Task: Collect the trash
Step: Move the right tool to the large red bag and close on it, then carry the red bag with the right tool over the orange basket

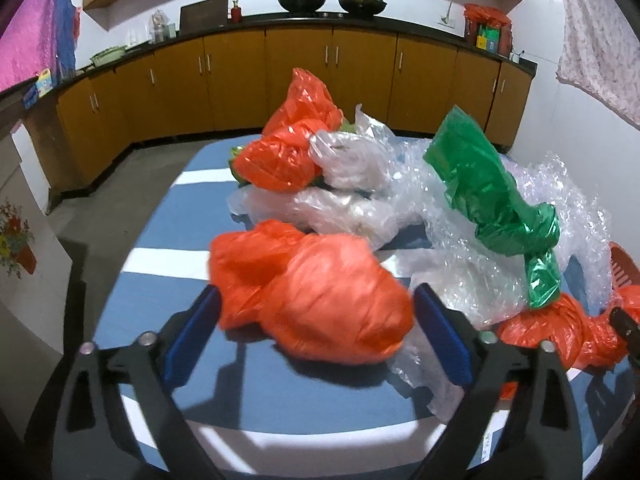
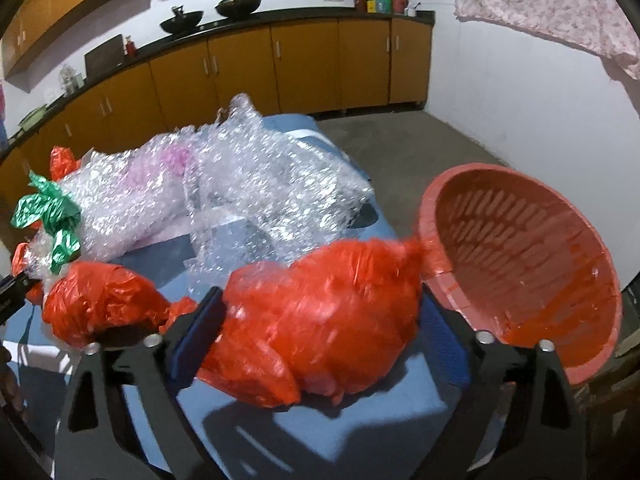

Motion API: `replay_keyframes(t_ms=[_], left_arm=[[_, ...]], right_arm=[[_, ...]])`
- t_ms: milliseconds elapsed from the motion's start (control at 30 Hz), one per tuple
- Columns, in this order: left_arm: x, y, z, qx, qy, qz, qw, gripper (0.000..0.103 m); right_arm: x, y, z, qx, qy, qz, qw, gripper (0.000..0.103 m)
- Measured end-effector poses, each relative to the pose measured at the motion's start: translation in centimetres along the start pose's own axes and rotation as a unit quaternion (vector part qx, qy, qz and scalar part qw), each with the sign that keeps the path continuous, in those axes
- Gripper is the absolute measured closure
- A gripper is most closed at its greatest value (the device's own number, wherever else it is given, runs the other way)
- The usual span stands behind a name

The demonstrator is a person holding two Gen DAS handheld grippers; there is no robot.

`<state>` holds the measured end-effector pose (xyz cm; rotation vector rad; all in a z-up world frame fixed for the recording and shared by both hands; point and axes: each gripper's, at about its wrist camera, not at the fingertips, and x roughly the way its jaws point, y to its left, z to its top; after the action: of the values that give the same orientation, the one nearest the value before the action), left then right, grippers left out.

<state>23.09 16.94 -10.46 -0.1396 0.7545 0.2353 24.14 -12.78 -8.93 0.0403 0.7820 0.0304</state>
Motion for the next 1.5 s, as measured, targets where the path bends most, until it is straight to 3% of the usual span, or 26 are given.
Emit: replay_keyframes(t_ms=[167,467,933,1500], left_arm=[[0.1,0.6,0.1,-0.007,0.005,-0.016,0.9998,0.036],[-1.2,1.3,-0.1,-0.004,-0.002,-0.015,0.9999,0.060],[-5.5,1.7,-0.1,-0.002,-0.029,-0.014,0.9995,0.063],[-12.6,-2.7,0.7,0.033,-0.082,-0.059,0.9944,0.063]], right_arm=[[-0.1,0.0,-0.2,0.004,0.001,0.010,1.000,0.034],[-0.8,-0.6,-0.3,0.009,-0.001,0.020,1.000,0.052],[-4.0,-0.9,-0.3,0.013,-0.025,0.017,0.999,0.054],[-8.4,-3.0,-0.1,0.018,-0.062,0.004,0.998,0.054]])
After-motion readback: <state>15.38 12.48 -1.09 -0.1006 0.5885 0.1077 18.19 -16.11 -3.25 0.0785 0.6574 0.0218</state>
